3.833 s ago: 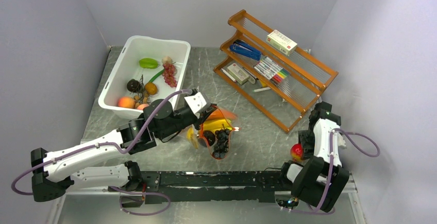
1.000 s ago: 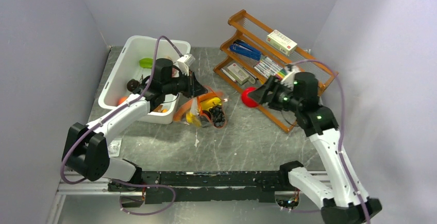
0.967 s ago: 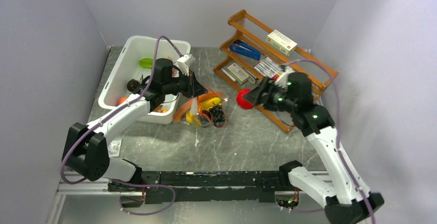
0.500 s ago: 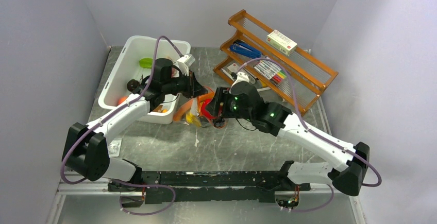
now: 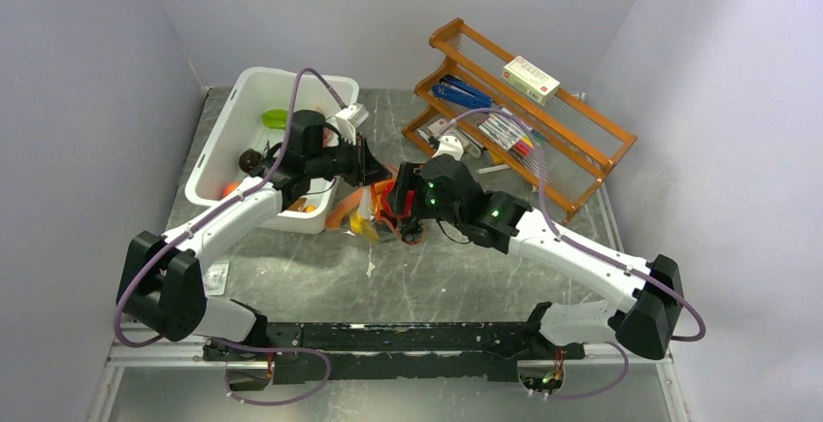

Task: Place the food in the zip-top bag and seal the zipper
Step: Place the fake fruit in the zipper food storage bag, then adjust the zipper food storage bag at the center of the board.

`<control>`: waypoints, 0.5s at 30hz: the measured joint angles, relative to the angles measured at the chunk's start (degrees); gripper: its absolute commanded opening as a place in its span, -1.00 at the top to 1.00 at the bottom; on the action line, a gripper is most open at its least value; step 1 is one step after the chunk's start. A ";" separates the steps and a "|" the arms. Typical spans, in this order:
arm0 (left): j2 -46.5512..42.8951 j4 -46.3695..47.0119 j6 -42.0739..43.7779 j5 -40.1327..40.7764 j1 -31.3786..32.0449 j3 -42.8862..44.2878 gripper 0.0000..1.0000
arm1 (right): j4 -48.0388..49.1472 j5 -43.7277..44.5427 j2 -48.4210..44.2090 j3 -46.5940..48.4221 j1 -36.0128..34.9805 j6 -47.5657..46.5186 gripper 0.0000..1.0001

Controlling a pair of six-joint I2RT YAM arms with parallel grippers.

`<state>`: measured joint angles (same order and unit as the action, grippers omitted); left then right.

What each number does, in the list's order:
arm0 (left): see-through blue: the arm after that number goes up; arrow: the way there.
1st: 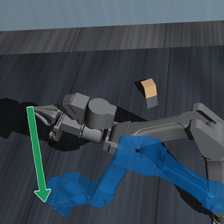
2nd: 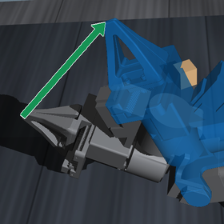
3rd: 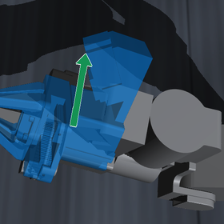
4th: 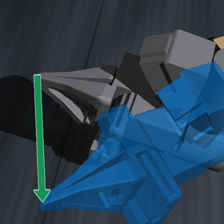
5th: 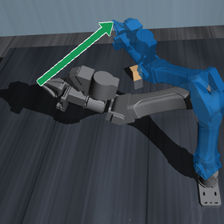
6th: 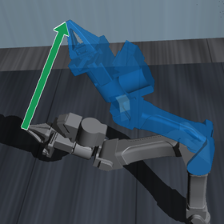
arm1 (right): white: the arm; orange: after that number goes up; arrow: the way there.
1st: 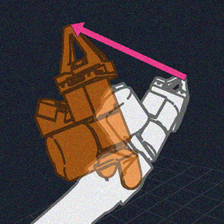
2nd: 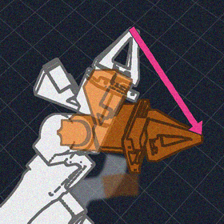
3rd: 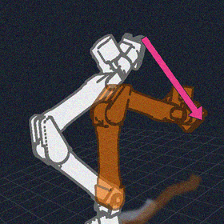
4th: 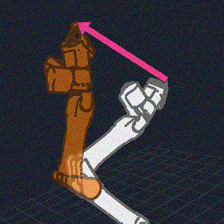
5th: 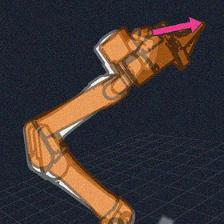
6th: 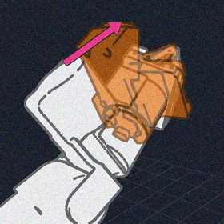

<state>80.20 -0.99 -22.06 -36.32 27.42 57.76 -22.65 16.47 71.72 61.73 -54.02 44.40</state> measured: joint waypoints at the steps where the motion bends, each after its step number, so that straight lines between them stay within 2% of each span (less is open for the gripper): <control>1: 0.00 -0.11 0.31 -0.04 0.00 0.00 0.86 | 0.15 0.07 -0.22 -0.26 0.00 -0.92 -0.62; 2: 0.00 -0.24 0.70 -0.13 0.00 0.00 0.86 | 0.37 0.04 -0.57 -0.52 -0.02 -1.99 -0.73; 3: 0.00 -0.31 0.94 -0.17 0.00 0.00 0.86 | 0.61 -0.02 -1.05 -0.76 0.00 -3.23 -0.96; 5: 0.00 -0.42 1.33 -0.26 0.00 0.00 0.86 | 1.07 -0.20 -2.19 -0.83 0.00 -5.88 -0.99; 13: 0.00 -0.96 2.82 -0.94 0.00 0.00 0.86 | 1.77 0.22 -5.20 -0.76 0.00 -14.60 -0.99; 14: 0.00 -1.07 3.26 -1.16 0.00 0.00 0.86 | 1.68 0.83 -5.53 -0.70 0.00 -16.31 -0.88; 15: 0.00 -1.16 3.72 -1.40 0.00 0.00 0.86 | 1.46 1.18 -5.77 -0.44 0.00 -18.12 -0.63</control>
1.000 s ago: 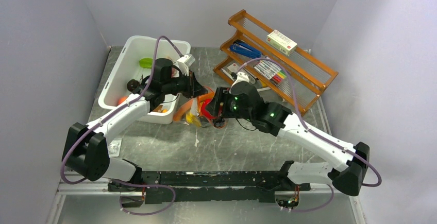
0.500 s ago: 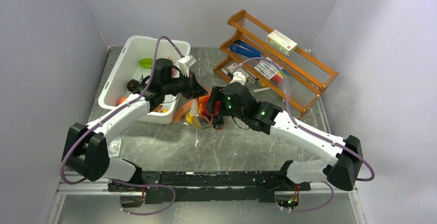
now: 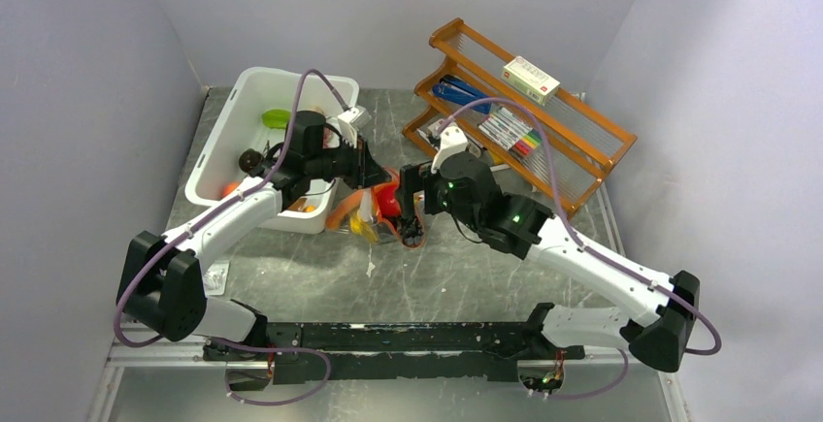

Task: Place the food in the zip-top bag and seal the zipper
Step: Adjust the zipper food storage bag at the center of the board.

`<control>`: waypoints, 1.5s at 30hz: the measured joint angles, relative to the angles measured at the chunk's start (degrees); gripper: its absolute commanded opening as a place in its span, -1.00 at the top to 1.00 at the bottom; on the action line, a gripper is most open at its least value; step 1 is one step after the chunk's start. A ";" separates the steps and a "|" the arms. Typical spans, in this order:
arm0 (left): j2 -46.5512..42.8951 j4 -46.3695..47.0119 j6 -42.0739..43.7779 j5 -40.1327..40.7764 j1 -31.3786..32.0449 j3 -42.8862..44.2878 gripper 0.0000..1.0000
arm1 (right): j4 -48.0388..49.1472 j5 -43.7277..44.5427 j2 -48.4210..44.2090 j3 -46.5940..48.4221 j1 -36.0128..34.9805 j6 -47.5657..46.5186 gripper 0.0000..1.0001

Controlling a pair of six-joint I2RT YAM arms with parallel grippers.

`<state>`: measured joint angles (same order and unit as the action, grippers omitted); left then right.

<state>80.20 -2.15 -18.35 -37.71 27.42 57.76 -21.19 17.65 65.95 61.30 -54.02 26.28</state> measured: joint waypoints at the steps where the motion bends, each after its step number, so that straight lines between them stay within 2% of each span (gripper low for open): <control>1: 0.00 -0.22 0.50 -0.13 0.00 0.00 0.86 | -0.42 0.33 -0.15 0.55 0.00 -2.89 -0.32; 2: 0.00 -0.37 1.03 -0.28 0.00 0.00 0.86 | -0.68 0.37 -0.24 1.22 0.00 -6.01 -0.08; 4: -0.02 -0.66 1.92 -0.76 0.00 0.00 0.86 | -1.64 -0.20 -0.63 2.67 0.00 -11.69 0.19; 7: -0.07 -0.96 3.43 -2.47 0.00 0.04 0.86 | -3.69 -0.70 -2.62 4.68 0.00 -19.43 0.35; 11: -0.07 -2.19 5.14 -4.96 -0.02 0.94 0.86 | -2.19 0.39 -9.66 1.36 0.04 -29.66 0.36; 15: -0.04 -2.89 6.14 -8.09 -0.52 2.21 0.86 | -0.07 -0.68 -15.69 -5.57 0.79 -40.00 0.22; 20: 0.07 -2.89 6.99 -12.98 -1.36 2.34 0.86 | 0.66 -12.68 -15.23 -7.76 7.32 -51.84 0.05; 26: 0.31 -3.93 8.83 -15.96 -1.36 2.51 0.86 | 0.98 -33.97 -14.03 -12.09 17.22 -62.97 0.03; 34: 0.31 -4.48 10.54 -16.06 -1.36 2.54 0.86 | 7.61 -47.74 -12.94 -24.04 17.59 -68.76 0.03; 45: 0.39 -4.63 10.97 -16.37 -1.36 2.54 0.86 | 18.34 -47.80 -12.74 -28.20 17.59 -71.12 -0.02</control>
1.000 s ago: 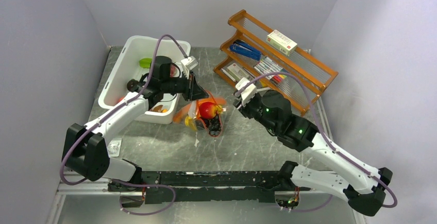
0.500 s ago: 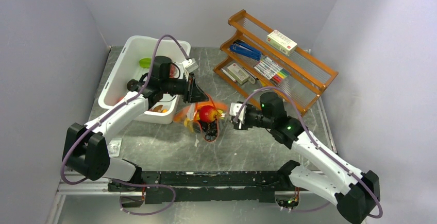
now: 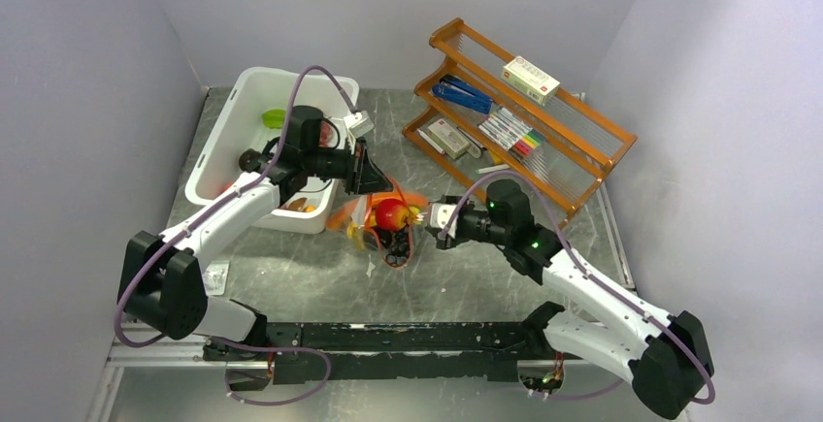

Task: Place the food in the zip-top bag and seal the zipper
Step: Adjust the zipper food storage bag at the center of the board.

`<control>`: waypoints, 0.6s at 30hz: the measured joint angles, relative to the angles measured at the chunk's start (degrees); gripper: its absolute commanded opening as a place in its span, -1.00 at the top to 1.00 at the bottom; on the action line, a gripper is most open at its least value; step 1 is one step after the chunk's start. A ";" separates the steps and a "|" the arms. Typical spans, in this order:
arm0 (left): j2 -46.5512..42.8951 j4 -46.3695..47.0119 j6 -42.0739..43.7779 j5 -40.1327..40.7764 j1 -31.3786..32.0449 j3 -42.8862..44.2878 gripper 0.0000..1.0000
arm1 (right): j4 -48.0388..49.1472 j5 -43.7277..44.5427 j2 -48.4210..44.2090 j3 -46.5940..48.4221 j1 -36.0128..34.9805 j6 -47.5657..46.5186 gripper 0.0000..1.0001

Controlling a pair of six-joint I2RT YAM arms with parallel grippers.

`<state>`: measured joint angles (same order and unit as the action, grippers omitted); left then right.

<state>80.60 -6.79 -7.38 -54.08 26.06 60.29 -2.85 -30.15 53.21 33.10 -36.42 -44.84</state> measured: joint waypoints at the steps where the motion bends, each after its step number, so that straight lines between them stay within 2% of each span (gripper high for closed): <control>1: 0.02 0.00 0.04 -0.02 0.00 0.00 0.86 | 0.44 0.20 0.33 0.00 0.00 -0.33 -0.02; 4: 0.04 0.00 0.11 -0.13 0.00 0.00 0.86 | 1.27 0.68 1.33 0.00 0.00 -1.40 0.01; 9: 0.04 0.02 0.11 -0.17 0.00 0.00 0.86 | 2.21 0.61 2.67 0.02 0.04 -3.28 0.18; 18: 0.31 0.02 0.13 -0.33 0.00 0.00 0.86 | 3.28 -0.57 6.19 0.02 0.09 -5.35 0.22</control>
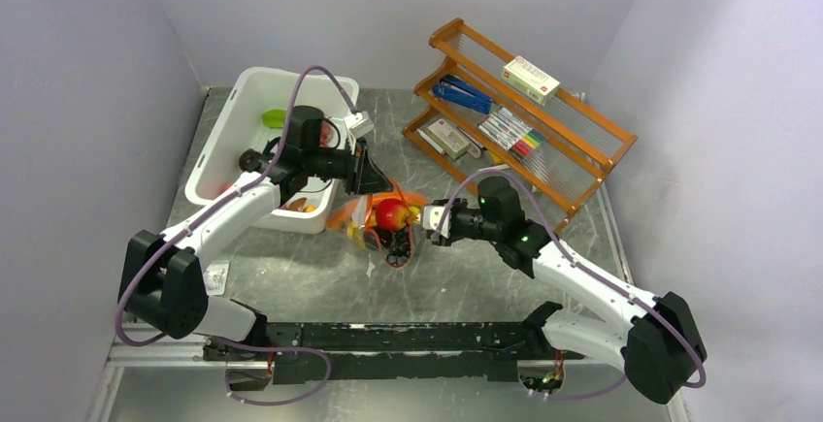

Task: Place the food in the zip-top bag and seal the zipper
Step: Adjust the zipper food storage bag at the center of the board.

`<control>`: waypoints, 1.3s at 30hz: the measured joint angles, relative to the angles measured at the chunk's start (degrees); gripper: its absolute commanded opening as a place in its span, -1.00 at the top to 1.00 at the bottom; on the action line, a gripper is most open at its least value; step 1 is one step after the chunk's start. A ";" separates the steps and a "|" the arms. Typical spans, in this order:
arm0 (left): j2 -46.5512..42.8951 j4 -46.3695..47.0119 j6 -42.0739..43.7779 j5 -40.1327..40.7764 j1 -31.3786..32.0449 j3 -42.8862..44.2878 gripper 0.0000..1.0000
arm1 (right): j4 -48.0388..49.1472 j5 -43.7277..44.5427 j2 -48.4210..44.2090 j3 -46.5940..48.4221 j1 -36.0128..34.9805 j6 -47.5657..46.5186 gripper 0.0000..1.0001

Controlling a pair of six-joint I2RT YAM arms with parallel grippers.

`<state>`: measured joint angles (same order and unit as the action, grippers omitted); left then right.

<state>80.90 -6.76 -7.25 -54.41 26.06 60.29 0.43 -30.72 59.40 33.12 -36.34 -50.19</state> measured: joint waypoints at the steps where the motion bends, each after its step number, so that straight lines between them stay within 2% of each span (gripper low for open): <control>1: 0.00 0.02 0.00 -0.07 0.00 0.00 0.86 | 0.44 -0.11 0.00 0.00 0.00 0.00 0.22; 4: 0.02 0.02 0.00 -0.28 0.00 0.00 0.86 | 1.62 -0.61 0.44 0.00 0.00 0.02 0.24; 6: 0.04 0.02 -0.02 -0.35 0.00 0.00 0.86 | 2.21 -1.03 1.07 0.00 0.02 0.00 0.34; 9: 0.24 0.04 0.00 -0.46 0.00 0.00 0.86 | 2.21 -1.31 1.73 0.00 0.02 -0.31 0.65; 11: 0.33 0.02 0.20 -0.46 0.00 0.00 0.86 | 1.95 -1.49 1.73 0.02 0.13 -0.61 1.00; 19: 0.22 0.28 0.35 0.31 -0.28 0.00 0.79 | -2.27 -3.06 -1.33 3.02 1.14 5.70 1.00; 24: -1.62 0.00 0.37 4.22 -0.66 0.46 0.53 | -3.45 -3.67 -7.23 3.74 1.25 15.67 1.00; 29: -5.57 -0.81 1.42 10.08 -0.74 2.29 0.09 | -5.29 -3.69 -12.85 4.31 1.25 26.60 1.00; 31: -7.52 -0.61 2.99 10.69 -0.81 2.47 0.03 | -5.68 -4.11 -13.64 4.52 1.25 29.92 1.00; 35: -12.13 3.28 8.17 7.69 -0.79 0.42 -0.07 | -6.01 -4.74 -13.66 4.24 1.25 35.60 1.00; 39: -14.78 5.64 16.06 0.96 0.15 -2.19 -0.16 | -5.60 -4.98 -11.54 3.26 1.25 38.91 1.00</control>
<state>66.13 -1.13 8.82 -53.45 26.22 58.11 -5.17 -35.70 47.86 36.38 -35.09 -11.29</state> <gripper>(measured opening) 0.549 0.005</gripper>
